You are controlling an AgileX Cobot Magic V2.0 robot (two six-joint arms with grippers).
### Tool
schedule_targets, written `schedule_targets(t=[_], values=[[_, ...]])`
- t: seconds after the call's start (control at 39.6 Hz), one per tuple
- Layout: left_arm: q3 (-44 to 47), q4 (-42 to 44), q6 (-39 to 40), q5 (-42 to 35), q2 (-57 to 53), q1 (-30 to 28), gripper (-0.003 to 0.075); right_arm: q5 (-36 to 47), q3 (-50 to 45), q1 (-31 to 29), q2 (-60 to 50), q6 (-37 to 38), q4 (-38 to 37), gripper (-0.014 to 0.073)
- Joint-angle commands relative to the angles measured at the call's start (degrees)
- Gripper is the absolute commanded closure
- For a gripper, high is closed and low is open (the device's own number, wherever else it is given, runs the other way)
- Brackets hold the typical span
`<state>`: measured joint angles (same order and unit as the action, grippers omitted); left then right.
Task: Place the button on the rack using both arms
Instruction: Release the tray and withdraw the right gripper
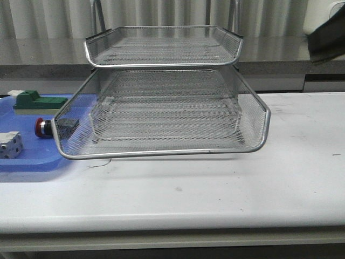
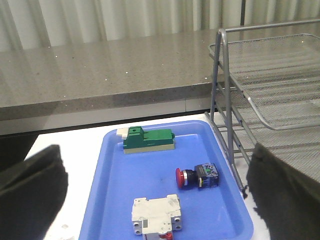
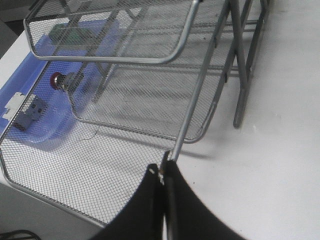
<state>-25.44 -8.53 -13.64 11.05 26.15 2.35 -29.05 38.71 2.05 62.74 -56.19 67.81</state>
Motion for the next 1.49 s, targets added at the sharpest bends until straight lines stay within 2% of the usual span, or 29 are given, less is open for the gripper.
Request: schedule_targets(t=[0.0,0.3,0.45,0.73,0.93,1.46], values=[[-2.0,-0.2,0.1,-4.3,0.6,-0.2,0.0029,-1.2,4.3,0.7,-2.2,5.0,-7.3,0.0703],[-2.0,-0.2,0.1,-4.3,0.6,-0.2,0.0029,1.1,5.9,3.2,-9.3,29.0,-41.1,0.0703],[-2.0,-0.2,0.1,-4.3,0.6,0.1,0.0029,2.3,2.6,3.2,-16.4,37.1,-51.0,0.0703],[-2.0,-0.2,0.1,-4.3,0.6,0.1,0.0029,7.0,-11.2,3.2,-34.0,37.2,-51.4,0.0703],[-2.0,-0.2,0.1,-4.3,0.6,0.1,0.0029,7.0,-16.0,3.2,-44.9,37.2,-51.4,0.0703],[-2.0,-0.3,0.1,-4.8,0.6,0.1,0.0029,6.2,-16.2,3.2,-46.6,37.2,-51.3,0.0703]])
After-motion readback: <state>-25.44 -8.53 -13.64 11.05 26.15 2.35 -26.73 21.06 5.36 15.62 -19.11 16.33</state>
